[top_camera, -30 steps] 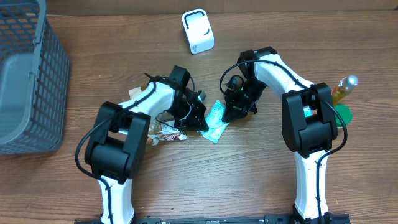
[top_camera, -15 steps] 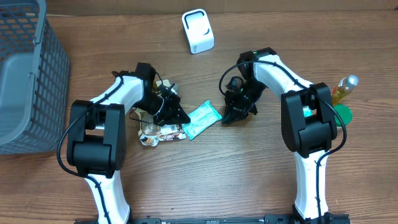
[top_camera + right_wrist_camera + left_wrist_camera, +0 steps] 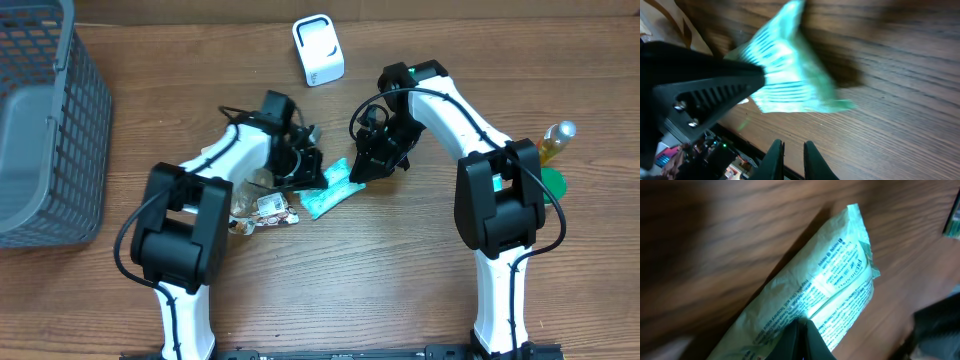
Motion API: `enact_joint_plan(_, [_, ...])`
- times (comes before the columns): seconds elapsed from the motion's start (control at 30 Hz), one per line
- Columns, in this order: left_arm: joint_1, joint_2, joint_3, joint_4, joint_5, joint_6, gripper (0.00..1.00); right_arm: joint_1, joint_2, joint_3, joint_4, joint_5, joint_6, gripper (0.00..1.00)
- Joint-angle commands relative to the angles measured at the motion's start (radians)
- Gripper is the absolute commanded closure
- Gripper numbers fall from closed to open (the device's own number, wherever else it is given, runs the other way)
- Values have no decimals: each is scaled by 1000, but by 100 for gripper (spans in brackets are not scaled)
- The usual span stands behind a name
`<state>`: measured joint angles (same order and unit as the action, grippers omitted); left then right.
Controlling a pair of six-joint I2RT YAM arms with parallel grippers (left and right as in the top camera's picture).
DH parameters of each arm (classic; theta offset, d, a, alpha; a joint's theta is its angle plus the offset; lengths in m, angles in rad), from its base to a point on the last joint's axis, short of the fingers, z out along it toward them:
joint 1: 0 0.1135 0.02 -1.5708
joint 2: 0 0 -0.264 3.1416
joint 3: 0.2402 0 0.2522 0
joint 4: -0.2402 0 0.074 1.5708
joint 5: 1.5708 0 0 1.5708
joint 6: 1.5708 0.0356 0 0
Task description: Scan the item barcode
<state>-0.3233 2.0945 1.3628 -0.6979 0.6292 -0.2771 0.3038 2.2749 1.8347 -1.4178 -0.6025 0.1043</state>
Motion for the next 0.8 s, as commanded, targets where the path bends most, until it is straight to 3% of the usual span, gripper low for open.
enact_joint_plan(0.0, [-87,11,7,80,-113,-117,96,11,-32,18,2,8,-6,88])
enact_joint_plan(0.23, [-115,10,39,167,-112,-248,96,5,-32,18,-2,25,-6,84])
enact_joint_plan(0.47, [-74,3,141,53,-103,-238,96,6,-32,18,-1,25,1,84])
enact_joint_plan(0.77, [-49,11,174,-105,-109,-127,96,6,-32,18,-2,25,1,89])
